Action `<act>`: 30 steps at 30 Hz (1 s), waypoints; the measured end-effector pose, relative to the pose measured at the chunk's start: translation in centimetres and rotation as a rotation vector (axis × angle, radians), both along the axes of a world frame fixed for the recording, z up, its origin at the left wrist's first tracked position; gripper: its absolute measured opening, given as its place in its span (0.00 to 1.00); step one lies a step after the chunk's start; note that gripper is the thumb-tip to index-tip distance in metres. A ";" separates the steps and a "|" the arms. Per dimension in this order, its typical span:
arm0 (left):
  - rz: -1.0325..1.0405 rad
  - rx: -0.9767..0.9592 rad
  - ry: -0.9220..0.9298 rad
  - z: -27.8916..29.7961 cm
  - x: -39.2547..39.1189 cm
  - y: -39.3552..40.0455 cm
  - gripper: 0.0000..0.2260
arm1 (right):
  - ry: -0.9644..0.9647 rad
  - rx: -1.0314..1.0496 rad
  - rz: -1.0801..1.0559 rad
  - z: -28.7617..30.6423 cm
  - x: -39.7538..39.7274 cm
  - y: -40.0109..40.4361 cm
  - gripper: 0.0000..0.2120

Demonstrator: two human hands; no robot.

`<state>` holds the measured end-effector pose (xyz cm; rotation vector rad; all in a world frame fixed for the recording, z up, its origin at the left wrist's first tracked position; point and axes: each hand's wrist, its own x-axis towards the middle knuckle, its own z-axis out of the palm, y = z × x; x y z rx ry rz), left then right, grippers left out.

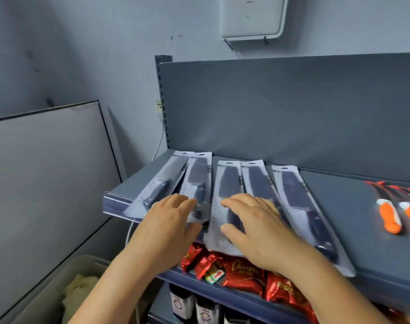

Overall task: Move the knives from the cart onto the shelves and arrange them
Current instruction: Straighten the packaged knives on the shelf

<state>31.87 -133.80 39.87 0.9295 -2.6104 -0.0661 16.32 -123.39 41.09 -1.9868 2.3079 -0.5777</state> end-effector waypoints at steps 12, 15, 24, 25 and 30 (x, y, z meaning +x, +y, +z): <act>-0.097 0.093 0.037 -2.0 6.1 -8.8 0.22 | 0.005 0.225 -0.160 -1.1 7.0 -7.2 0.29; -0.094 0.146 0.065 -2.0 6.4 -9.4 0.22 | -0.006 0.224 -0.184 -1.0 7.7 -8.1 0.23; -0.056 0.156 0.049 -1.6 7.8 -11.4 0.23 | -0.016 0.160 -0.178 -1.0 9.8 -11.0 0.23; -0.056 0.159 0.042 -1.5 7.7 -11.5 0.23 | -0.018 0.151 -0.182 -1.0 10.0 -11.3 0.24; -0.063 0.143 0.027 -1.4 7.9 -12.2 0.22 | -0.020 0.127 -0.200 -1.1 10.6 -12.4 0.24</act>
